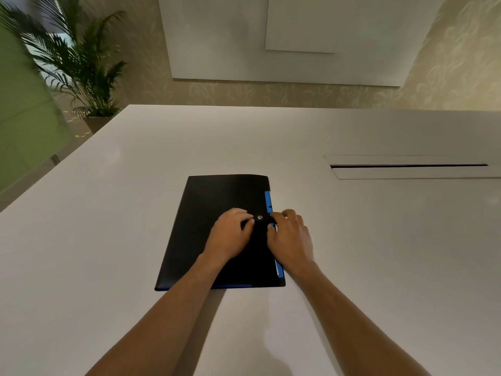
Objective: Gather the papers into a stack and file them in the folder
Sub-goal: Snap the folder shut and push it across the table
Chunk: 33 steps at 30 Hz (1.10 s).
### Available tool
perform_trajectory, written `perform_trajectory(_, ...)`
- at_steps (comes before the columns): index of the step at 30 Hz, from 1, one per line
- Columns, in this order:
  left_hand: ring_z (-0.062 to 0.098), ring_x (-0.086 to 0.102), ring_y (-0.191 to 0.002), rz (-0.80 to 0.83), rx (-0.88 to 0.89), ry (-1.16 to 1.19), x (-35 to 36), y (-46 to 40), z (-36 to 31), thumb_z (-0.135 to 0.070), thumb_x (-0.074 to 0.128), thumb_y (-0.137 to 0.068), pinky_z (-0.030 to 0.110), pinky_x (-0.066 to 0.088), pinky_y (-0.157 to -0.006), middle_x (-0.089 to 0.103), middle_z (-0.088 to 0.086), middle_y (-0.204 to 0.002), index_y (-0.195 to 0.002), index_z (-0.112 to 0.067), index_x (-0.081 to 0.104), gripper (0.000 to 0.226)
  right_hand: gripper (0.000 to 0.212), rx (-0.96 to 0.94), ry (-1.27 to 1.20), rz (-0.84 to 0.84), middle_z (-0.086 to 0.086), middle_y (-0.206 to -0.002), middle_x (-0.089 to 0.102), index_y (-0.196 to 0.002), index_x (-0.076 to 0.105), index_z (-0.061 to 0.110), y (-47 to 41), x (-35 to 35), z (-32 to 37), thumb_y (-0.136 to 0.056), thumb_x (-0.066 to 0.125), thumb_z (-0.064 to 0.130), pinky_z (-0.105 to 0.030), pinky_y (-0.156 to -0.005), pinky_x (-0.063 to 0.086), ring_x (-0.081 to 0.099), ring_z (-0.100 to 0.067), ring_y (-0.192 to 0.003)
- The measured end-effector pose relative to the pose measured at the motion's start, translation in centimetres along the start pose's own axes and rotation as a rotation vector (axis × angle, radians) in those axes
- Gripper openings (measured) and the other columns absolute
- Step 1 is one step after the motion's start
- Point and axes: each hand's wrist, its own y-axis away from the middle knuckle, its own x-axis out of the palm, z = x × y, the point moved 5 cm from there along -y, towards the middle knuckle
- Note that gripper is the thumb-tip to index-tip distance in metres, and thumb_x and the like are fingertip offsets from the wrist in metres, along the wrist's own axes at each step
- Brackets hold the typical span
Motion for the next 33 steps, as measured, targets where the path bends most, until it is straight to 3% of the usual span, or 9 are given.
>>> perform_trajectory(3, 0.018, 0.056, -0.115, -0.145, -0.16, -0.138, -2.5, 1.1, 1.5, -0.035, 0.054, -0.092, 0.042, 0.036, -0.103, 0.064, -0.001, -0.12, -0.111, -0.024, 0.067, 0.026, 0.036, 0.084, -0.089, -0.009, -0.005, -0.109, 0.065, -0.122, 0.06, 0.015, 1.3, -1.0, -0.7, -0.096, 0.05, 0.037, -0.021, -0.059, 0.04, 0.05, -0.011, -0.078)
perform_trajectory(5, 0.026, 0.042, -0.13, -0.115, -0.352, -0.276, -3.6, 2.2, 3.1, -0.044, 0.052, -0.09, 0.059, 0.026, -0.107, 0.052, 0.002, -0.136, -0.122, -0.027, 0.058, 0.037, 0.038, 0.133, -0.114, 0.014, -0.004, -0.101, 0.066, -0.116, 0.062, 0.013, 2.4, -1.6, -1.1, -0.094, 0.052, 0.042, -0.016, -0.05, 0.029, 0.043, -0.006, -0.064)
perform_trajectory(7, 0.033, 0.028, -0.139, -0.044, -0.499, -0.314, -4.1, 3.0, 4.5, -0.051, 0.051, -0.089, 0.064, 0.022, -0.108, 0.037, 0.009, -0.149, -0.136, -0.025, 0.045, 0.054, 0.039, 0.176, -0.113, 0.042, -0.002, -0.093, 0.063, -0.11, 0.062, 0.013, 3.1, -1.8, -1.0, -0.093, 0.053, 0.047, -0.016, -0.048, 0.026, 0.037, -0.001, -0.058)
perform_trajectory(11, 0.039, 0.025, -0.139, 0.021, -0.569, -0.307, -4.4, 2.9, 4.6, -0.056, 0.05, -0.088, 0.059, 0.024, -0.107, 0.024, 0.015, -0.156, -0.145, -0.023, 0.03, 0.069, 0.034, 0.227, -0.095, 0.119, 0.006, -0.082, 0.055, -0.101, 0.058, 0.019, 3.8, -1.4, 0.2, -0.092, 0.052, 0.052, -0.02, -0.048, 0.034, 0.047, -0.002, -0.06)
perform_trajectory(15, 0.04, 0.038, -0.13, -0.006, -0.585, -0.243, -5.4, 2.1, 5.0, -0.055, 0.058, -0.084, 0.056, 0.03, -0.104, 0.03, 0.014, -0.151, -0.145, -0.025, 0.028, 0.075, 0.039, 0.346, -0.214, 0.133, 0.006, -0.081, 0.055, -0.096, 0.055, 0.018, 3.7, -1.1, 0.1, -0.089, 0.055, 0.057, -0.022, -0.048, 0.038, 0.049, -0.004, -0.06)
perform_trajectory(19, 0.037, 0.053, -0.118, -0.099, -0.659, 0.06, -6.6, 1.4, 6.4, -0.045, 0.07, -0.08, 0.048, 0.045, -0.093, 0.048, 0.014, -0.135, -0.139, -0.022, 0.039, 0.071, 0.043, 0.466, -0.408, 0.193, 0.007, -0.09, 0.063, -0.105, 0.056, 0.023, 3.0, -1.4, -1.1, -0.081, 0.058, 0.06, -0.039, -0.072, 0.06, 0.065, -0.011, -0.078)
perform_trajectory(22, 0.033, 0.055, -0.116, -0.109, -0.698, 0.349, -5.5, 0.8, 6.1, -0.033, 0.074, -0.082, 0.039, 0.046, -0.084, 0.052, 0.011, -0.135, -0.137, -0.018, 0.042, 0.065, 0.046, 0.501, -0.544, 0.259, 0.002, -0.107, 0.063, -0.121, 0.047, 0.025, 2.3, -2.2, -2.7, -0.085, 0.062, 0.05, -0.043, -0.08, 0.06, 0.067, -0.018, -0.09)
perform_trajectory(27, 0.03, 0.053, -0.119, -0.106, -0.634, 0.366, -2.8, -1.0, 3.4, -0.024, 0.072, -0.084, 0.043, 0.048, -0.095, 0.052, 0.008, -0.136, -0.132, -0.018, 0.049, 0.053, 0.055, 0.512, -0.908, 0.385, -0.014, -0.124, 0.061, -0.132, 0.037, 0.024, 1.6, -3.8, -6.6, -0.089, 0.071, 0.026, -0.05, -0.085, 0.059, 0.07, -0.032, -0.099)
perform_trajectory(33, 0.024, 0.055, -0.11, -0.093, -0.592, 0.507, 1.3, -5.3, -1.2, -0.011, 0.067, -0.087, 0.033, 0.049, -0.087, 0.056, 0.007, -0.129, -0.122, -0.019, 0.058, 0.036, 0.066, 0.318, -1.378, 0.473, -0.015, -0.131, 0.06, -0.139, 0.046, 0.031, 0.1, -6.7, -12.8, -0.085, 0.072, 0.002, -0.043, -0.081, 0.059, 0.067, -0.032, -0.111)
